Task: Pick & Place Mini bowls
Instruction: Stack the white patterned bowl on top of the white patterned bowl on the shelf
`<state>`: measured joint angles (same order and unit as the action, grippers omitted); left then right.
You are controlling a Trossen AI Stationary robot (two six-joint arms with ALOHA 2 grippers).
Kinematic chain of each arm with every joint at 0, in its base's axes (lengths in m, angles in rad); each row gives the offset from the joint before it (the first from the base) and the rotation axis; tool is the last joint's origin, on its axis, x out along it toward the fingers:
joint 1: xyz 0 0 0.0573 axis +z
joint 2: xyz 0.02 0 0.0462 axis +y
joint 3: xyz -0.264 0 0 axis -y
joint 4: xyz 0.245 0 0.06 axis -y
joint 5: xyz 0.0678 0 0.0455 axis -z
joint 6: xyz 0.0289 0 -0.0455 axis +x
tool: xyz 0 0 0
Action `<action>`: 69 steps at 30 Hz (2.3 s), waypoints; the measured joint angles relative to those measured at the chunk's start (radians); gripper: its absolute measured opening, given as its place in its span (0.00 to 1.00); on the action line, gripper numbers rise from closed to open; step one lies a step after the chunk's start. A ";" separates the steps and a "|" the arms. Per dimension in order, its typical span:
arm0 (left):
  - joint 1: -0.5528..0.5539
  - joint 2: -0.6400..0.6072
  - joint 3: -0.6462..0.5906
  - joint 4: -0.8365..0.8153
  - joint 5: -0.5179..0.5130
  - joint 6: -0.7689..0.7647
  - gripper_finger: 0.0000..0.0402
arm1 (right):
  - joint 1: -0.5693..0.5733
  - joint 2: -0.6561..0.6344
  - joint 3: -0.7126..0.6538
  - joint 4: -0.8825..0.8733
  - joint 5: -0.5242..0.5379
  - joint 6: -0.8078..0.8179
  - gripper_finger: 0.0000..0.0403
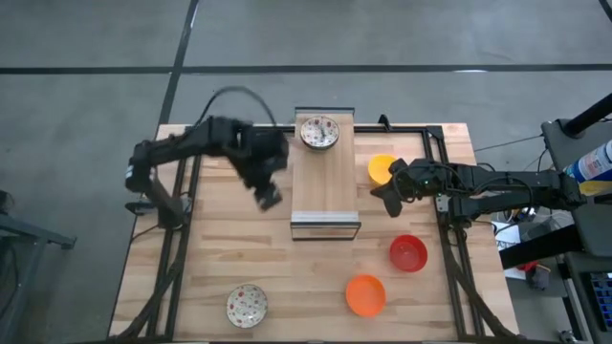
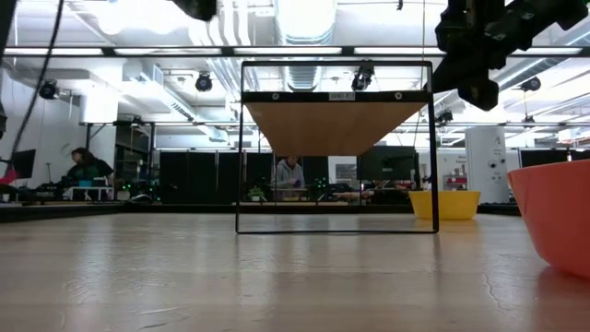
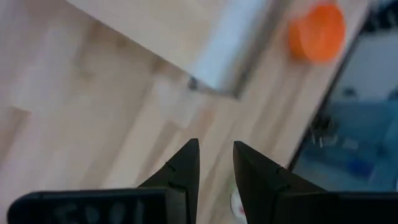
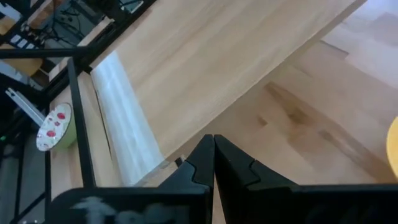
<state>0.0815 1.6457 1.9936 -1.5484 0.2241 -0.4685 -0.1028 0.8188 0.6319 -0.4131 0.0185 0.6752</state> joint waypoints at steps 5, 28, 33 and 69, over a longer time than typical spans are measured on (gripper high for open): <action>-0.168 -0.078 -0.174 0.020 -0.028 -0.125 0.22 | 0.000 0.000 0.000 -0.006 -0.030 -0.033 0.02; -0.590 -0.110 -0.718 0.496 -0.058 -0.253 0.22 | 0.000 0.002 0.000 -0.006 -0.045 0.072 0.02; -0.603 -0.110 -0.807 0.591 -0.022 -0.258 0.22 | 0.000 0.002 0.000 -0.002 -0.037 0.085 0.02; -0.604 -0.109 -1.004 0.900 0.038 -0.313 0.22 | 0.000 0.002 0.000 -0.001 -0.016 0.099 0.02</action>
<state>-0.5228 1.5368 0.9893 -0.6484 0.2624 -0.7814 -0.1028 0.8211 0.6319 -0.4139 0.0021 0.7742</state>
